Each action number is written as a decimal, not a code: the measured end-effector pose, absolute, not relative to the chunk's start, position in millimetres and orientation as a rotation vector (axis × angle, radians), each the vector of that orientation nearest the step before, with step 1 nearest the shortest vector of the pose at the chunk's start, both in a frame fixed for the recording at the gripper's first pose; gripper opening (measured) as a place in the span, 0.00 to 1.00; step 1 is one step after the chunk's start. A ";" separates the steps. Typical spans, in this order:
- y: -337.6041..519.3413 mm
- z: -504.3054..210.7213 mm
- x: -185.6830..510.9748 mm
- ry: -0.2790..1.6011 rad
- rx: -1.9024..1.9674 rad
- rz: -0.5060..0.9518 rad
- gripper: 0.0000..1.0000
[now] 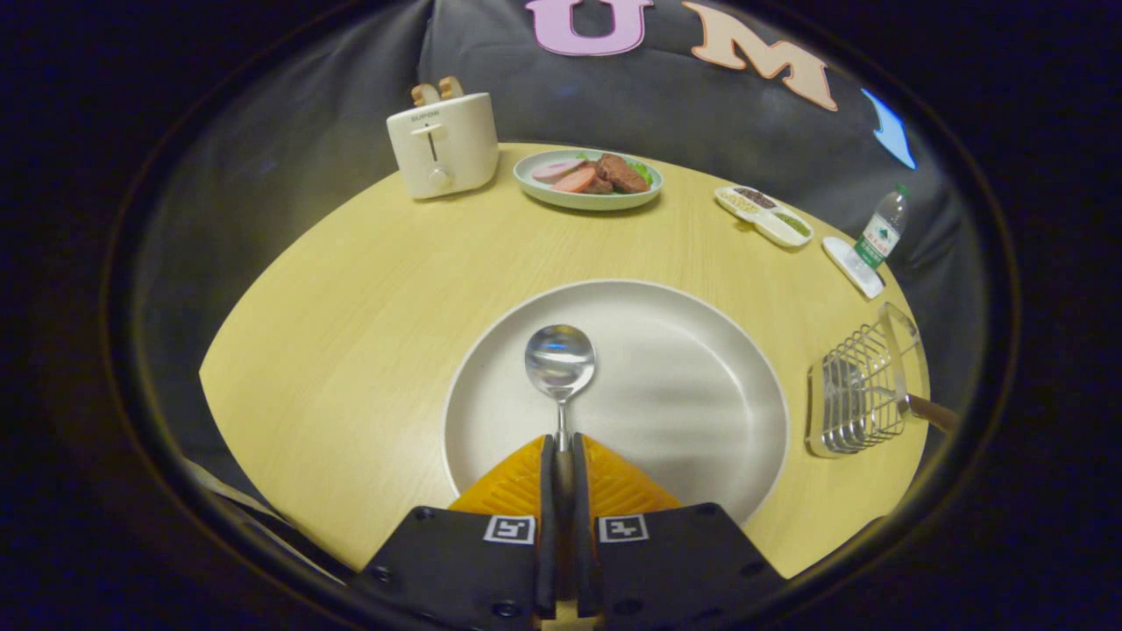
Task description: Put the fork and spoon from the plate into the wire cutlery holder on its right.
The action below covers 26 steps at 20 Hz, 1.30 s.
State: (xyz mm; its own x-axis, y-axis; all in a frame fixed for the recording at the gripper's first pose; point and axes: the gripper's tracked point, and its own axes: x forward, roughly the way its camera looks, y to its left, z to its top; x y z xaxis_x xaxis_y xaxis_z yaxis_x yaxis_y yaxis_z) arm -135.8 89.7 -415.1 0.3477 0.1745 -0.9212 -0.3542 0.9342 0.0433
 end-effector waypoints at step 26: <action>28.0 -348.7 -90.6 1.202 -0.184 0.311 0.04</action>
State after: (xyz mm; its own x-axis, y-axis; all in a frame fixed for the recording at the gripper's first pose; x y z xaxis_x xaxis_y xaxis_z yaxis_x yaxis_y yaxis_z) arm -90.6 28.0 -348.7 0.3247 0.1392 -0.9355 -0.3325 0.9428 0.0249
